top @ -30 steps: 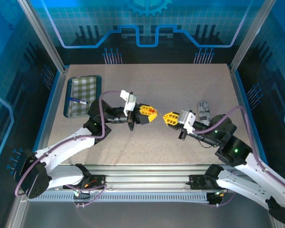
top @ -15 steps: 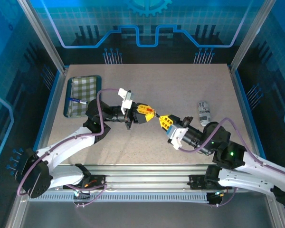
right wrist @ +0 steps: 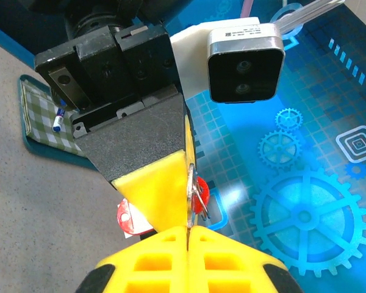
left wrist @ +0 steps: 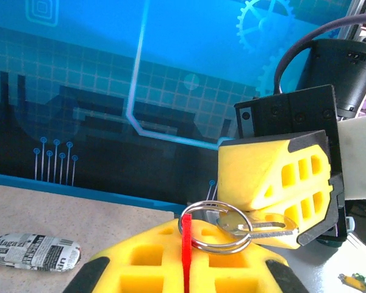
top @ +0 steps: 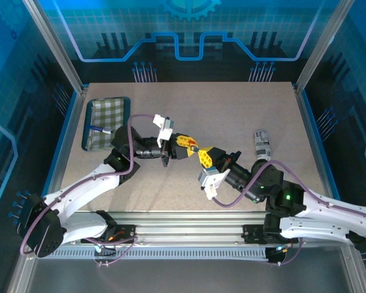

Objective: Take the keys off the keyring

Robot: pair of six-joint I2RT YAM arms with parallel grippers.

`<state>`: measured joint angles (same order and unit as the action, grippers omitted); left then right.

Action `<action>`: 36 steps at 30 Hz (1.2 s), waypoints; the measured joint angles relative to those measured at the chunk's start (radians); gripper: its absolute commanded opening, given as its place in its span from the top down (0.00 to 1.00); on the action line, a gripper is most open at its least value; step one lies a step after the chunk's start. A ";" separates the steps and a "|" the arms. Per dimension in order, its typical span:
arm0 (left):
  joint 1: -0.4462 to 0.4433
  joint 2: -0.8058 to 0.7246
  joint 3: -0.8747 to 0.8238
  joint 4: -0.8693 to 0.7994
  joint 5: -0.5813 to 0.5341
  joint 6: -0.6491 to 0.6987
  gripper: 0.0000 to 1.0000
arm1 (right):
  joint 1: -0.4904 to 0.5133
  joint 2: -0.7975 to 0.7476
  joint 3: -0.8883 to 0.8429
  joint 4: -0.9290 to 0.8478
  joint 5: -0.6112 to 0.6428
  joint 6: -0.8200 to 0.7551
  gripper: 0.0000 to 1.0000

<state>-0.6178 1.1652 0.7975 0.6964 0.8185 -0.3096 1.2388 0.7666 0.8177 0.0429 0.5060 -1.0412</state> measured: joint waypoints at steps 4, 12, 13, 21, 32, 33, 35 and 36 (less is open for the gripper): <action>0.000 -0.022 0.003 -0.055 -0.019 0.048 1.00 | 0.005 0.011 0.000 0.009 0.010 -0.014 1.00; -0.011 -0.047 0.014 -0.140 -0.066 0.137 1.00 | 0.003 0.036 0.000 0.034 0.020 -0.018 1.00; -0.013 -0.050 0.014 -0.155 -0.075 0.153 1.00 | 0.002 0.037 0.000 0.033 0.019 -0.015 1.00; -0.046 -0.071 0.025 -0.238 -0.145 0.250 1.00 | -0.025 0.043 -0.028 0.083 0.010 -0.004 1.00; -0.062 -0.089 0.025 -0.296 -0.200 0.312 1.00 | -0.058 0.044 -0.052 0.106 -0.027 0.101 1.00; -0.062 -0.089 0.025 -0.297 -0.202 0.312 1.00 | -0.063 0.045 -0.052 0.105 -0.034 0.119 1.00; -0.063 -0.089 0.025 -0.297 -0.202 0.312 1.00 | -0.069 0.045 -0.052 0.105 -0.043 0.152 1.00; -0.063 -0.089 0.025 -0.297 -0.202 0.312 1.00 | -0.076 0.045 -0.052 0.104 -0.053 0.177 1.00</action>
<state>-0.6811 1.0760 0.8223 0.3996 0.6163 0.0029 1.1629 0.8112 0.7658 0.1471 0.4534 -0.8646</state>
